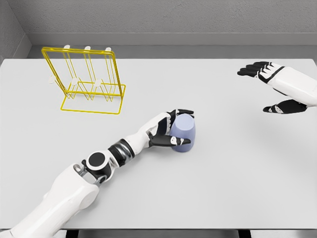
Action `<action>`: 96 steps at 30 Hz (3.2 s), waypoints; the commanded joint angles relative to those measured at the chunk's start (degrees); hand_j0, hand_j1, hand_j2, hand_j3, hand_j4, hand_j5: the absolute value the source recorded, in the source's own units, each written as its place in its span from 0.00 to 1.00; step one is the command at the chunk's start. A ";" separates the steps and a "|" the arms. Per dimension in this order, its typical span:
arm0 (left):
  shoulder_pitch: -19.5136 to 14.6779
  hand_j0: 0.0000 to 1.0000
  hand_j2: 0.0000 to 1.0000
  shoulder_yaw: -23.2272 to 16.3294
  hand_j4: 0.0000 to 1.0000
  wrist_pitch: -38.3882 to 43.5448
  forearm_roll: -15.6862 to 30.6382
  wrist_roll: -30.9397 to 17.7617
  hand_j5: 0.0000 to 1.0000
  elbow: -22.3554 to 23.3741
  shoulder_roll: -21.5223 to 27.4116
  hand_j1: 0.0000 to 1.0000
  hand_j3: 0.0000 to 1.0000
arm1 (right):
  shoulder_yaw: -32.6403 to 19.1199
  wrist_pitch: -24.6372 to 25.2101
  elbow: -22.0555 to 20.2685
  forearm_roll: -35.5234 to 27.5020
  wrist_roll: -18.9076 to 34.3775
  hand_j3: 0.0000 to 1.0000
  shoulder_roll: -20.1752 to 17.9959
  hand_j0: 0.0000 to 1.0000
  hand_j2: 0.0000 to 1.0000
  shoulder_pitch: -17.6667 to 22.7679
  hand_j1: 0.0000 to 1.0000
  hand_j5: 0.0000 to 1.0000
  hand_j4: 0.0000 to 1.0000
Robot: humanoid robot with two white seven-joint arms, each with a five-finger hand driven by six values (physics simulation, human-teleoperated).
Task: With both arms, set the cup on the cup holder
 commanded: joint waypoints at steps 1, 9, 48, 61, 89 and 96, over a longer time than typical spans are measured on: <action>0.00 0.67 0.67 -0.27 0.67 -0.15 -1.19 -0.13 0.67 0.37 0.01 0.67 0.67 | -0.01 0.18 -0.02 -0.40 -0.03 1.00 -0.05 1.00 1.00 0.00 1.00 1.00 1.00; 0.88 0.68 0.68 2.19 0.68 -0.06 -0.67 -0.04 0.68 -2.18 0.10 0.68 0.68 | -0.01 0.18 -0.02 -0.40 -0.03 1.00 -0.05 1.00 1.00 0.00 1.00 1.00 1.00; 3.96 0.68 0.68 15.90 0.68 0.02 4.26 -0.04 0.68 -15.28 8.71 0.68 0.68 | -0.09 0.18 1.83 -0.40 -0.03 1.00 0.04 1.00 1.00 -0.26 1.00 1.00 1.00; 2.37 0.67 0.67 18.36 0.67 0.02 6.10 -0.04 0.67 -15.10 11.26 0.67 0.67 | -0.09 0.18 2.01 -0.40 -0.03 1.00 0.04 1.00 1.00 -0.26 1.00 1.00 1.00; 0.00 0.67 0.67 22.23 0.67 -0.15 8.83 -0.04 0.67 -15.10 17.32 0.67 0.67 | -0.09 0.18 3.15 -0.40 -0.03 1.00 0.04 1.00 1.00 -0.18 1.00 1.00 1.00; -0.97 0.67 0.67 22.67 0.67 -0.15 9.62 -0.04 0.67 -14.57 18.12 0.67 0.67 | -0.09 0.18 3.15 -0.40 -0.03 1.00 0.04 1.00 1.00 -0.18 1.00 1.00 1.00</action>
